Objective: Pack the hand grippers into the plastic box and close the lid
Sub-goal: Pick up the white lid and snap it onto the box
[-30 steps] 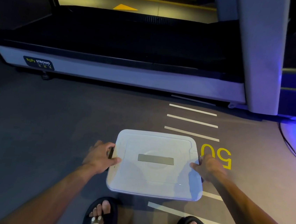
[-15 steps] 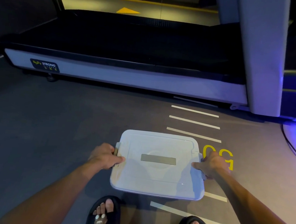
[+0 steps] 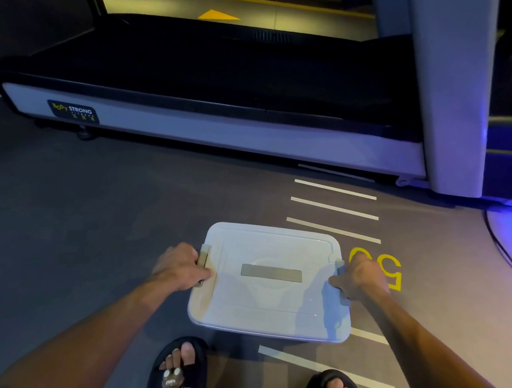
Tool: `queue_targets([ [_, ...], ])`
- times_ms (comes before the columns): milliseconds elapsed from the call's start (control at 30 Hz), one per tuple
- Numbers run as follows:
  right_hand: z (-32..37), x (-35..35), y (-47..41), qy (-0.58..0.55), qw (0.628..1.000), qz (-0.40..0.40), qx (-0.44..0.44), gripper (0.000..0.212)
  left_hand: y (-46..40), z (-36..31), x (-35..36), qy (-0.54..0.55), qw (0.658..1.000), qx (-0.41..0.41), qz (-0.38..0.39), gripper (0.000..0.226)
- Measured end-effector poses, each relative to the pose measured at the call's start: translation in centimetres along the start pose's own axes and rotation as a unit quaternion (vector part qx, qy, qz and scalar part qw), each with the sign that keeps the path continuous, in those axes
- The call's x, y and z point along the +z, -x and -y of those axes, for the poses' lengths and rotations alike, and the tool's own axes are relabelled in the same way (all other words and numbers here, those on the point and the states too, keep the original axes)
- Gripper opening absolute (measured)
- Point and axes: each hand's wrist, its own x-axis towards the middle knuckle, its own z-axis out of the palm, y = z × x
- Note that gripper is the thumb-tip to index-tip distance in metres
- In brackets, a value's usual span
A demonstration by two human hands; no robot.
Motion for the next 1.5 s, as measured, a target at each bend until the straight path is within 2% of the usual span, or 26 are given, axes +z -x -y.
queue_targets([
  [133, -0.8, 0.1, 0.6, 0.025, 0.999, 0.002, -0.036, 0.040, 0.3, 0.9, 0.8, 0.012, 0.999, 0.030, -0.015, 0.017],
  [233, -1.7, 0.1, 2.2, 0.090, 0.986, 0.001, -0.140, 0.056, 1.0, 2.3, 1.7, -0.024, 0.993, 0.105, -0.056, 0.028],
  [267, -2.1, -0.2, 2.9, 0.109, 0.978, 0.020, -0.178, 0.067, 1.5, 2.7, 1.9, -0.026, 0.990, 0.130, -0.049, 0.042],
  [367, -3.5, -1.2, 4.8, 0.175, 0.946, 0.128, -0.240, 0.111, 3.5, 3.4, 2.4, -0.032, 0.983, 0.172, 0.063, 0.108],
  [433, -4.1, -0.8, 5.6, 0.223, 0.932, 0.150, -0.244, 0.128, 4.4, 3.4, 2.3, -0.048, 0.975, 0.198, 0.091, 0.124],
  [533, -4.4, 0.1, 5.5, 0.240, 0.930, 0.110, -0.255, 0.125, 4.5, 2.9, 2.0, -0.049, 0.972, 0.208, 0.097, 0.127],
  [667, -4.3, 0.2, 4.9, 0.229, 0.932, 0.101, -0.261, 0.121, 2.5, 3.3, 2.0, -0.061, 0.972, 0.206, 0.097, 0.135],
  [800, -2.9, 0.0, 2.9, 0.194, 0.941, 0.094, -0.260, 0.119, -0.5, 2.6, 1.2, -0.046, 0.970, 0.225, 0.075, 0.130],
  [1033, 1.2, -2.0, -4.1, 0.178, 0.949, 0.072, -0.250, 0.112, -7.0, -1.0, -0.3, -0.066, 0.970, 0.236, -0.001, 0.100],
  [1267, 3.3, -3.1, -9.4, 0.170, 0.954, 0.035, -0.246, 0.106, -12.3, -3.2, -0.8, -0.071, 0.971, 0.229, -0.018, 0.087],
  [1400, 3.6, -3.1, -10.3, 0.175, 0.955, 0.035, -0.237, 0.102, -12.8, -3.8, -0.7, -0.071, 0.973, 0.217, -0.027, 0.085],
  [1500, 3.7, -3.2, -10.0, 0.178, 0.956, 0.029, -0.232, 0.099, -11.9, -4.3, -0.9, -0.089, 0.974, 0.206, -0.033, 0.073],
])
